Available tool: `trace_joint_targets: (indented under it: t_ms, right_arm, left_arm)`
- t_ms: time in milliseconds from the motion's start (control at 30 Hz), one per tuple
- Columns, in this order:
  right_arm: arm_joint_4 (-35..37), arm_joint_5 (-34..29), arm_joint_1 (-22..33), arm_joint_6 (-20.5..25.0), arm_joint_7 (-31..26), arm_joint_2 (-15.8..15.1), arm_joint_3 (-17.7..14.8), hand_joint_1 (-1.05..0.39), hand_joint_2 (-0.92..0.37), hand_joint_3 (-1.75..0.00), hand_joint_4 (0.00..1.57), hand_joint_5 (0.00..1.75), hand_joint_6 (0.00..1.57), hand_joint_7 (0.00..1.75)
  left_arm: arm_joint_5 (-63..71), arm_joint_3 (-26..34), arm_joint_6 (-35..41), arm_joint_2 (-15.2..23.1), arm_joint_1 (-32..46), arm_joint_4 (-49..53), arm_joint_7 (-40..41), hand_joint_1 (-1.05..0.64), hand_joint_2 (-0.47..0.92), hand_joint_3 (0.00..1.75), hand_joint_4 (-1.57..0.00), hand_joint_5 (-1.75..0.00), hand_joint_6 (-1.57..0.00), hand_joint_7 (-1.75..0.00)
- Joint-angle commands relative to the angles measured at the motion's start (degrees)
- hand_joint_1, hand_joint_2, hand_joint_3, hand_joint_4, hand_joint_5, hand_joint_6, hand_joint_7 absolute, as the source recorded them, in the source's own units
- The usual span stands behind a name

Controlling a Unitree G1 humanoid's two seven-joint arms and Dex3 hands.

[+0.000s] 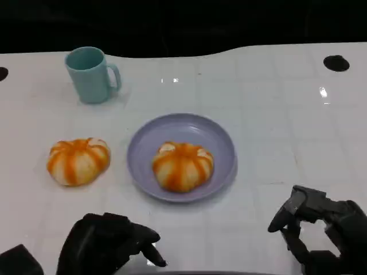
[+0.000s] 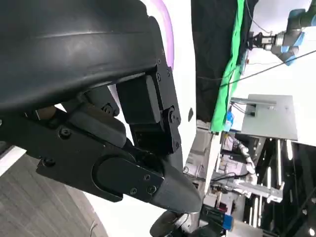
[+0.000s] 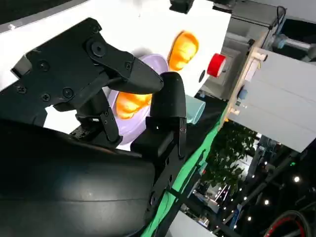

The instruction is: Grasp the bread from the table and place it into the plate.

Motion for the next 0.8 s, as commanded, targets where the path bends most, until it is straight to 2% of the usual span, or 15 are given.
trace_joint_targets:
  t_ms: [33,267,800]
  right_arm:
    - [1.37,-1.16,-0.98,-1.33,-0.80,0.27,-0.87,-0.35,-0.56,-1.03,0.81,1.75,0.76,1.41]
    - [4.23,-1.51,-2.52,-3.56,-0.39,0.40,-0.47,-0.37,-0.58,-0.99,0.78,1.75,0.75,1.39]
    - [5.42,-1.58,-2.85,-3.95,-0.80,0.88,-0.56,-0.36,-0.59,-0.93,0.80,1.75,0.78,1.36]
  left_arm:
    - [-0.53,1.08,-0.81,1.49,-0.15,0.87,-1.07,-0.97,0.90,0.00,-1.22,-0.92,-1.55,-0.01]
    - [-0.98,1.99,-0.29,2.51,-0.35,1.18,-1.74,-0.96,0.90,0.00,-1.21,-0.93,-1.55,0.00]
    - [-2.51,2.90,-0.42,2.37,-0.77,2.97,-3.19,-0.93,0.89,0.00,-1.19,-0.93,-1.54,0.00]
